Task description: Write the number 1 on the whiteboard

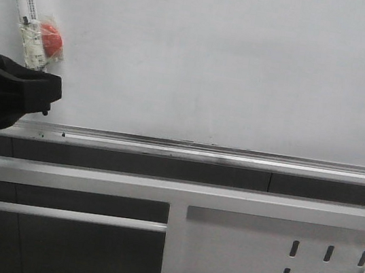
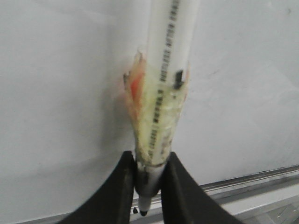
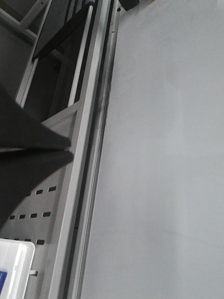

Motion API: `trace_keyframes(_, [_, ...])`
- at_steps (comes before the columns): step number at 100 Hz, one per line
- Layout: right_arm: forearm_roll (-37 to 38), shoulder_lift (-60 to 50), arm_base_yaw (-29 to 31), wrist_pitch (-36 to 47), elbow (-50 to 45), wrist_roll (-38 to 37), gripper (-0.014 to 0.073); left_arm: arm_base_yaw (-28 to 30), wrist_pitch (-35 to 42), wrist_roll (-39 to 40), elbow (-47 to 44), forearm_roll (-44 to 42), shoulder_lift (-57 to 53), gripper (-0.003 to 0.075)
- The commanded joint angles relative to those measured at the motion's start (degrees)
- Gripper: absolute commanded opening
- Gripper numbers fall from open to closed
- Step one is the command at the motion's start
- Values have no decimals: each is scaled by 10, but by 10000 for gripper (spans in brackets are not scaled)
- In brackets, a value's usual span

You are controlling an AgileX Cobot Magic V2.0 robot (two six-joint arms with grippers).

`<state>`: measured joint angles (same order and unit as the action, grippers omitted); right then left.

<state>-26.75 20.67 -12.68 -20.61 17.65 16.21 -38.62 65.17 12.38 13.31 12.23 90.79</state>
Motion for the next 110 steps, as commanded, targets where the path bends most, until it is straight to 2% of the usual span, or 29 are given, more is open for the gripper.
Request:
trace_keyframes(1, [-8,8,-2,30,29,14,-69,-3,129,0,5,-7,-13,-20])
trace_keyframes(17, [-8,11,-3,-11,59,82,-69,-3,128,0,-8,-67,-13,-20])
trace_keyframes(34, [-9,57,-3,-103,116,145,-58,-3,124,-28,-11,-148,-13,-20])
trace_keyframes(43, [-24,90,-22,-128,146,167,24,-3,110,-49,-11,-202,-16,-20])
trace_keyframes(47, [-24,109,-38,-131,162,171,110,-3,96,-55,-9,-225,-18,-20])
trace_keyframes(58, [-24,162,-91,-139,194,197,344,-3,10,-76,8,-287,-40,-20])
trace_keyframes(67, [1,205,-135,-143,220,197,445,-3,-100,-89,38,-332,-71,-20])
trace_keyframes(76, [41,252,-188,-141,240,197,452,-3,-216,-90,78,-393,-106,-20])
trace_keyframes(83, [73,284,-228,-139,257,202,452,-7,-329,-84,110,-483,-139,-20])
trace_keyframes(92, [100,318,-271,-124,279,204,452,-24,-443,-84,140,-520,-173,-20])
trace_keyframes(102, [114,348,-305,-96,303,204,452,-37,-507,-84,153,-546,-201,-20])
trace_keyframes(110, [114,365,-315,-76,317,204,452,-50,-511,-84,155,-546,-218,-20])
